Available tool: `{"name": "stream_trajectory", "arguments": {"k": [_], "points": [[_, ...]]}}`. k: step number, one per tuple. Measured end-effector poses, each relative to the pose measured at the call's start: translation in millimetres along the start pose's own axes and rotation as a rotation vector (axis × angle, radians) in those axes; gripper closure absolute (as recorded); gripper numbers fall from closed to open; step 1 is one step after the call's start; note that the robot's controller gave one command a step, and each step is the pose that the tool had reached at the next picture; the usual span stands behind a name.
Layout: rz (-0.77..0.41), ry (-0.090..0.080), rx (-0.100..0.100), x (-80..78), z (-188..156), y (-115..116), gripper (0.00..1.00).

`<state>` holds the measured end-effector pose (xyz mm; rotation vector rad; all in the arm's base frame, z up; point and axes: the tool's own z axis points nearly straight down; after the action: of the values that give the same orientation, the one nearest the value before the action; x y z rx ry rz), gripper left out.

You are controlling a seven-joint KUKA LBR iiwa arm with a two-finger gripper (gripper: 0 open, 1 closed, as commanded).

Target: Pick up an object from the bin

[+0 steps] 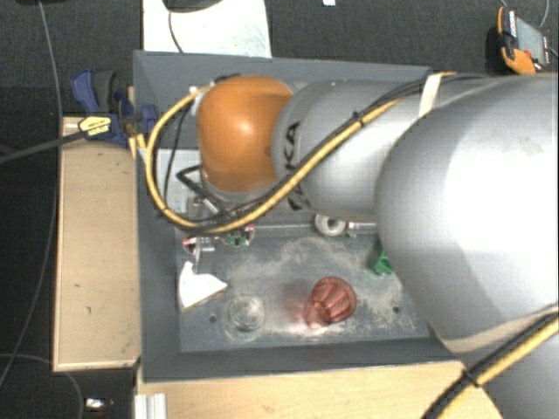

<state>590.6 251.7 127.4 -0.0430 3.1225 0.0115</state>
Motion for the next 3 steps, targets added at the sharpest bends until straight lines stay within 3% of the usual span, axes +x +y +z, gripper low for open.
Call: {"name": "stream_trajectory", "arguments": {"k": [1, 2, 3], "points": [[0.21, 0.017, 0.006, 2.3, 27.0, -11.1, 0.0], [0.126, 0.002, -0.001, -1.9, 54.1, -7.7, 0.0], [0.289, 0.003, -0.003, -2.8, 51.3, -17.7, 1.0]]}}
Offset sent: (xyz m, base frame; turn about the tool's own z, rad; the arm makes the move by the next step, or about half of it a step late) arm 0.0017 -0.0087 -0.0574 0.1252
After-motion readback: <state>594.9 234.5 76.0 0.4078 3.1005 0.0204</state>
